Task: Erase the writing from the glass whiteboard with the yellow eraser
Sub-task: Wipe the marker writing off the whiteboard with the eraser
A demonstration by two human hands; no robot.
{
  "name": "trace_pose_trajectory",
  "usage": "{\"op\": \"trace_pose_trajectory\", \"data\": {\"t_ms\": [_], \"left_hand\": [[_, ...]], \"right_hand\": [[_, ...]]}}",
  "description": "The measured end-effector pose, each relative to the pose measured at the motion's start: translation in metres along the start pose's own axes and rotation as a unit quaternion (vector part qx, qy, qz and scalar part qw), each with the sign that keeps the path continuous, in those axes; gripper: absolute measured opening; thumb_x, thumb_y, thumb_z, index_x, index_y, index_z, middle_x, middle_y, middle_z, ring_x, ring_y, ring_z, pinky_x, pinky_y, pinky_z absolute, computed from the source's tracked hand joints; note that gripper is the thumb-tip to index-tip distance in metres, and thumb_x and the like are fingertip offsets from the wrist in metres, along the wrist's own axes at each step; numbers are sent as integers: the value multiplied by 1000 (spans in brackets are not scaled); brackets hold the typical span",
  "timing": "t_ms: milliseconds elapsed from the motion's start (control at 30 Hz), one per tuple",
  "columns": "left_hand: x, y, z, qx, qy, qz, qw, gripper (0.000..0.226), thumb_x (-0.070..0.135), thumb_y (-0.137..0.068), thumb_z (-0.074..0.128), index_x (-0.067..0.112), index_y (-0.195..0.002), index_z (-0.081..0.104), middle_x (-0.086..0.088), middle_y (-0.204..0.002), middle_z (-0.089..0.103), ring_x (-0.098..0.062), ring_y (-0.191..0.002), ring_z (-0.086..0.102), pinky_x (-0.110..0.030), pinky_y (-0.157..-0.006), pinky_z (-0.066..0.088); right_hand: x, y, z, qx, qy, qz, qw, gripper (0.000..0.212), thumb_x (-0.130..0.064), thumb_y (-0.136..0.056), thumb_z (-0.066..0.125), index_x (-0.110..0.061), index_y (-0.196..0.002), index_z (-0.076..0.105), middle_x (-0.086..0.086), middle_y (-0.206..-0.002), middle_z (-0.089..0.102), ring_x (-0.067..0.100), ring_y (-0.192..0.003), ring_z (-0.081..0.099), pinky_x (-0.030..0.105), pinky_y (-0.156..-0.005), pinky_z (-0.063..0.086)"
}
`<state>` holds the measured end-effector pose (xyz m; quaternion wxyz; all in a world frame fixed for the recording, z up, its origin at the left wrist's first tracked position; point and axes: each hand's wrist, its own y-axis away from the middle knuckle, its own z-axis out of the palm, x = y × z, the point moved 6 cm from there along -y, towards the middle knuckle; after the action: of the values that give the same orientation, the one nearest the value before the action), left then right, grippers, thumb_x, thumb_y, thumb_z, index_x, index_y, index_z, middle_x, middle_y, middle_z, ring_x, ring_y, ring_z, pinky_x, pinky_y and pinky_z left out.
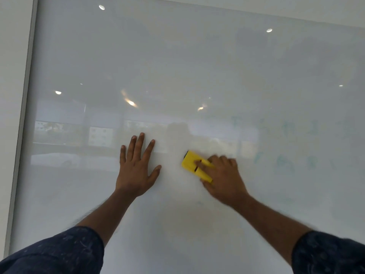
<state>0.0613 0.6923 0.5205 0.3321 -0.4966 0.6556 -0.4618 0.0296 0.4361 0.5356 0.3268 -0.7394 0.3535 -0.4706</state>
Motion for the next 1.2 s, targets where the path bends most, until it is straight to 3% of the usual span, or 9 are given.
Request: {"op": "trace_pose_trajectory", "data": {"t_ms": [167,333,400,700,767,867,1000,1067,1200], "left_hand": [[-3,4,-1,-4,-13,16,1000,77,62,-93,37,29,-160,16,-5,-170,3,-25,-156,-4,-53,-125,4],[1,1,1,8,-33,16,999,78,60,-91,39,25,-159,21,-9,-169,9,-31,-156,2,-58,-123,9],[3,-3,1,20,-39,16,999,76,58,-90,42,22,-156,28,-10,-167,15,-35,-154,8,-61,-120,11],[24,-12,7,2,-45,65,997,72,59,-94,36,28,-158,25,-10,-169,8,-29,-156,3,-67,-119,7],[24,-12,6,0,-48,65,997,72,59,-94,35,29,-158,24,-9,-169,8,-28,-156,2,-67,-119,7],[25,-13,5,7,-47,66,997,71,59,-94,35,28,-158,24,-10,-169,8,-28,-156,2,-67,-119,6],[26,-9,8,14,-45,66,997,71,58,-95,36,27,-158,25,-10,-169,7,-28,-156,1,-66,-119,2],[28,-6,9,12,-47,60,997,71,56,-95,36,26,-158,24,-11,-169,7,-30,-156,2,-66,-118,1],[31,-4,9,-1,-62,58,996,70,55,-96,35,25,-159,22,-12,-169,7,-32,-156,3,-67,-117,3]], "right_hand": [[-26,32,15,-47,39,-177,982,52,-38,-76,64,-30,-126,56,7,-102,61,28,-79,55,39,-73,36],[45,-30,-20,0,54,31,998,56,-43,-78,65,-33,-131,54,6,-107,58,31,-87,55,41,-76,35],[48,-33,-21,5,49,68,996,56,-44,-79,63,-33,-133,52,6,-106,56,31,-88,53,41,-76,36],[-35,75,35,-66,-2,-174,983,46,-32,-84,53,-30,-129,50,7,-101,59,27,-79,51,39,-74,34],[-12,54,23,-47,23,-158,986,48,-37,-80,58,-30,-128,54,7,-101,61,28,-78,54,39,-74,34],[39,10,-6,-2,55,-39,998,56,-43,-74,68,-30,-128,57,8,-102,61,31,-81,56,39,-75,32],[52,2,-13,0,53,52,997,54,-44,-79,63,-32,-131,52,7,-104,56,31,-85,52,41,-75,35],[32,22,0,-12,24,41,999,54,-44,-79,62,-32,-131,51,8,-105,55,31,-86,51,41,-74,34],[-20,91,32,-61,-7,-86,994,51,-37,-77,63,-31,-127,53,8,-104,59,31,-83,53,41,-74,37]]}}
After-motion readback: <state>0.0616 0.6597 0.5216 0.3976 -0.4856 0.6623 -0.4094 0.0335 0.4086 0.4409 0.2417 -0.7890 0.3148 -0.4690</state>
